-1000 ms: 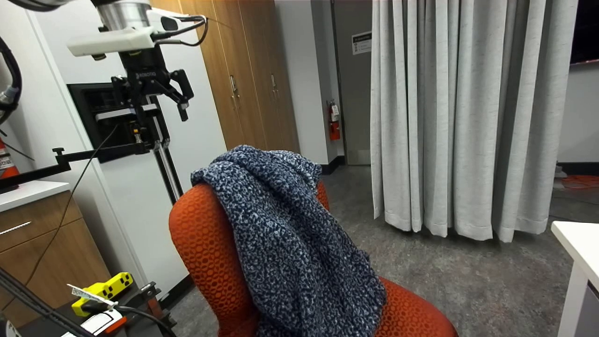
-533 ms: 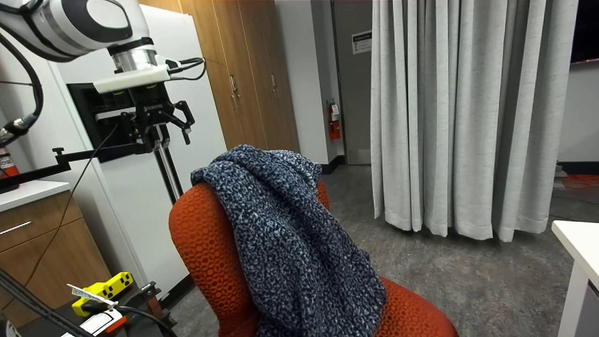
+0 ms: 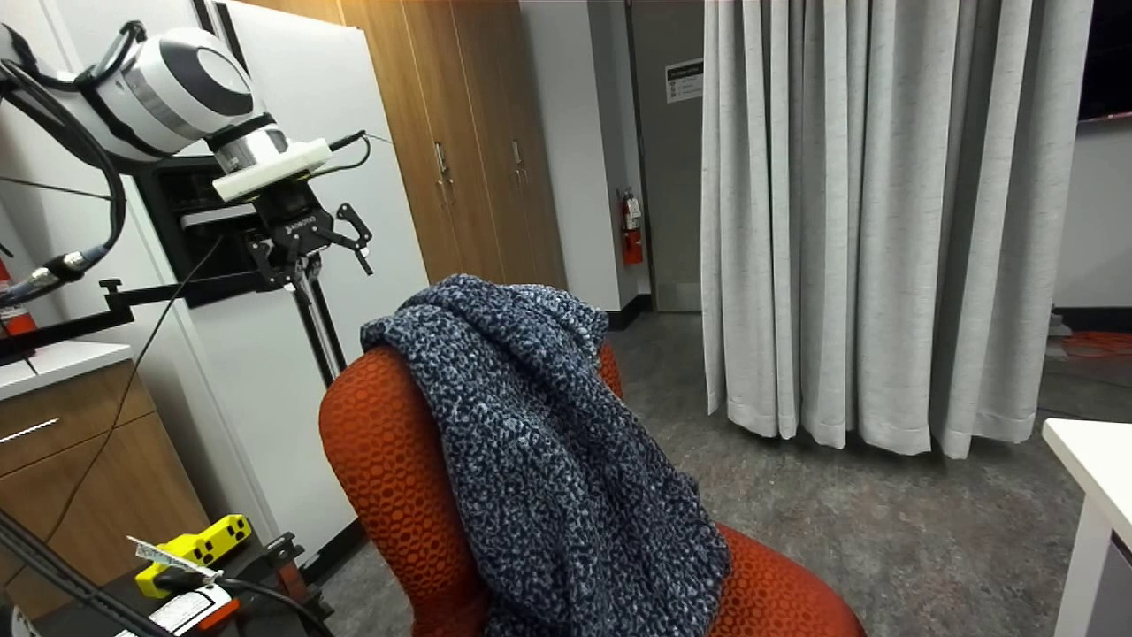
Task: Put the blanket on the seat of the chair
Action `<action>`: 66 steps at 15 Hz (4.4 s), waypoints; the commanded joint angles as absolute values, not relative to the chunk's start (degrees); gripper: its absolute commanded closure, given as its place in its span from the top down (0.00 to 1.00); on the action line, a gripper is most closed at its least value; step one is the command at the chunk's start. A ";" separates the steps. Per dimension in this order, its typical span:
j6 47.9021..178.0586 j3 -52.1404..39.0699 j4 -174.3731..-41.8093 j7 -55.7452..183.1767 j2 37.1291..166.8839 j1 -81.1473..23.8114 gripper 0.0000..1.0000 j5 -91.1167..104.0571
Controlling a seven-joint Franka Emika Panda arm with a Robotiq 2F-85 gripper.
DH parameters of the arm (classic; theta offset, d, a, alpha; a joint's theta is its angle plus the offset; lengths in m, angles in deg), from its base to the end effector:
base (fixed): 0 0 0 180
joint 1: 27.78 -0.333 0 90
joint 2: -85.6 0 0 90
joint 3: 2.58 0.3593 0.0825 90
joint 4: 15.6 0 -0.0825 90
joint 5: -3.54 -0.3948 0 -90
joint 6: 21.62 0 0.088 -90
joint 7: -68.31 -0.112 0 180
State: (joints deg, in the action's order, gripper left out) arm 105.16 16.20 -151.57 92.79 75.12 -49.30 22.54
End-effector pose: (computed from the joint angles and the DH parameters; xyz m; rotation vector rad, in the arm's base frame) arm 0.3701 0.3021 0.4269 2.2236 1.7341 0.0724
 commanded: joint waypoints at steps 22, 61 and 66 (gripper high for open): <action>104.24 18.55 -145.93 85.85 83.05 -49.15 1.00 34.84; 92.60 18.53 -145.23 68.76 84.70 -48.28 1.00 43.20; 96.85 15.70 -143.84 65.85 86.54 -46.18 1.00 52.14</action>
